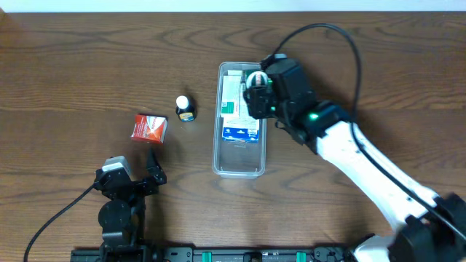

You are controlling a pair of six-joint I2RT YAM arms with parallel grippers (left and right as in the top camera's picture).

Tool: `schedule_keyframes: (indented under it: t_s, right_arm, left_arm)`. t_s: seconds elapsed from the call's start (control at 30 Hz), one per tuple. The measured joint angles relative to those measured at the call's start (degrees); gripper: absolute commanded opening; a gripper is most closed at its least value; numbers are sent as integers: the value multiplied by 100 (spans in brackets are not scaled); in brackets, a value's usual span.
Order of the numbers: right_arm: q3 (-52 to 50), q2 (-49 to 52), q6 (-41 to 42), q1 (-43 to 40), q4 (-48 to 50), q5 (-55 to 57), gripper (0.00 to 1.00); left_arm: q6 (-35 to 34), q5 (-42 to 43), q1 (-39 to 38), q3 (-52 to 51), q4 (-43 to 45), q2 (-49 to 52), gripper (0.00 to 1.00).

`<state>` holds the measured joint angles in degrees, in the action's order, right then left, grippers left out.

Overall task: Pack container
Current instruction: 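Carry the Zam-Buk box into the container and release it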

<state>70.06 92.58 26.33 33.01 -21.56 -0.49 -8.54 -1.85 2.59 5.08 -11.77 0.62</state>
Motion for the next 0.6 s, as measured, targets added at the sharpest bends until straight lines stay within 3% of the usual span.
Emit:
schedule_keyframes:
  t_s: [0.3, 0.43, 0.6]
  right_arm:
    - [2, 1003, 2, -22, 702, 7, 53]
    - [2, 1110, 26, -44, 693, 33, 64]
    - [44, 1110, 15, -63, 680, 107, 64]
  left_arm:
    - [0, 0, 0, 0, 0, 0, 98]
    - [0, 0, 0, 0, 0, 0, 98]
    - [0, 0, 0, 0, 0, 0, 98]
